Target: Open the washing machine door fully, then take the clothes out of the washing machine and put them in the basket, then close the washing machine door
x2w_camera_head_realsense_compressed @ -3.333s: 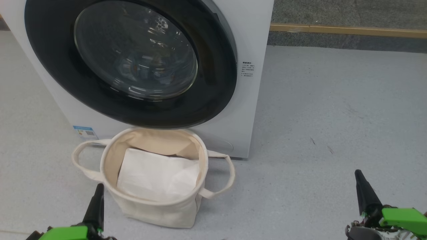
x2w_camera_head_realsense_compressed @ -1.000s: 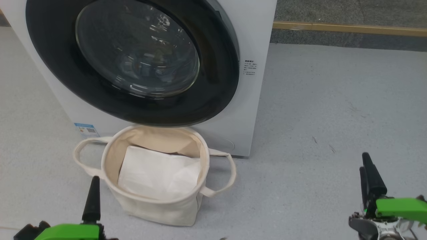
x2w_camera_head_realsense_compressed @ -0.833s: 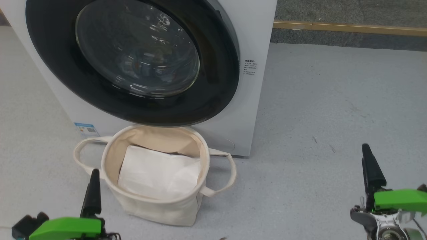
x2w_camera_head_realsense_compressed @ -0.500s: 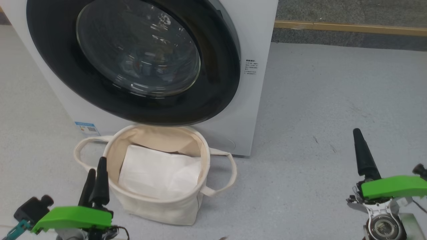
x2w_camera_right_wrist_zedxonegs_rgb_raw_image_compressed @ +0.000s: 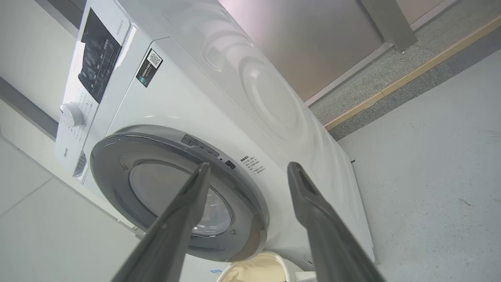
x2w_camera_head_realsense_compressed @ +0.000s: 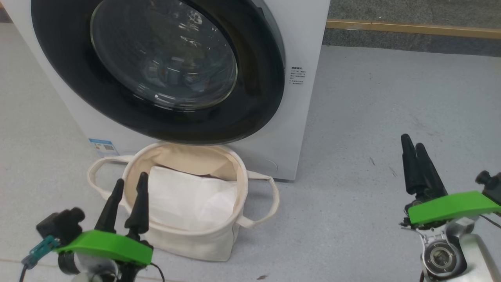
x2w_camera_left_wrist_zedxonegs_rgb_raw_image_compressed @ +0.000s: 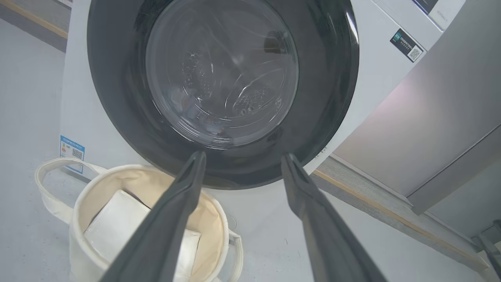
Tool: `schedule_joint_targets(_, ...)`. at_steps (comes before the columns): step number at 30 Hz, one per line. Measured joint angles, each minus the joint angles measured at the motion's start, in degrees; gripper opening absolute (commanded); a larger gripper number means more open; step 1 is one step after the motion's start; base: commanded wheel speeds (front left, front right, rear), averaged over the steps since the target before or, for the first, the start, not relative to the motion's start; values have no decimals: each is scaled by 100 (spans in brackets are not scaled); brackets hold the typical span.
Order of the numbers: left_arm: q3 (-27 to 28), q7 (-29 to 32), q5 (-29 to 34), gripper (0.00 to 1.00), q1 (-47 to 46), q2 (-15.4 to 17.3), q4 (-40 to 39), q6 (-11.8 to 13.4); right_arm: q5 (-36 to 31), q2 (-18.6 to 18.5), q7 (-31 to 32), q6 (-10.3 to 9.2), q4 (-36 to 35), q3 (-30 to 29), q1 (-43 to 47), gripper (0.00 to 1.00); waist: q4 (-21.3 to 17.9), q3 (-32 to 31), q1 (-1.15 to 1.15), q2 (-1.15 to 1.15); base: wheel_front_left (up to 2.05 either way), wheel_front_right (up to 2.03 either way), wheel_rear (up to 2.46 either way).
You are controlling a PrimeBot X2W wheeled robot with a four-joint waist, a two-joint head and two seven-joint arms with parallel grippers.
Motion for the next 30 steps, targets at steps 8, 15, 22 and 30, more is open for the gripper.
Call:
schedule_joint_targets(8,-416,-130,972,100,-198,169,-3,9,-546,-89,-142,0,23,209,-66,100,18,9,0,0,0,0,0)
schedule_joint_targets(15,-626,-257,1562,100,-221,218,42,108,-1162,-87,-244,0,157,278,-155,100,30,-1,0,0,0,0,0)
schedule_joint_targets(22,-792,-249,2203,100,-261,254,280,213,-1989,-25,-303,0,285,254,-213,100,43,18,0,0,0,0,0)
schedule_joint_targets(30,-935,-194,2700,100,-338,247,441,271,-2671,23,-457,0,383,323,-274,100,52,5,0,0,0,0,0)
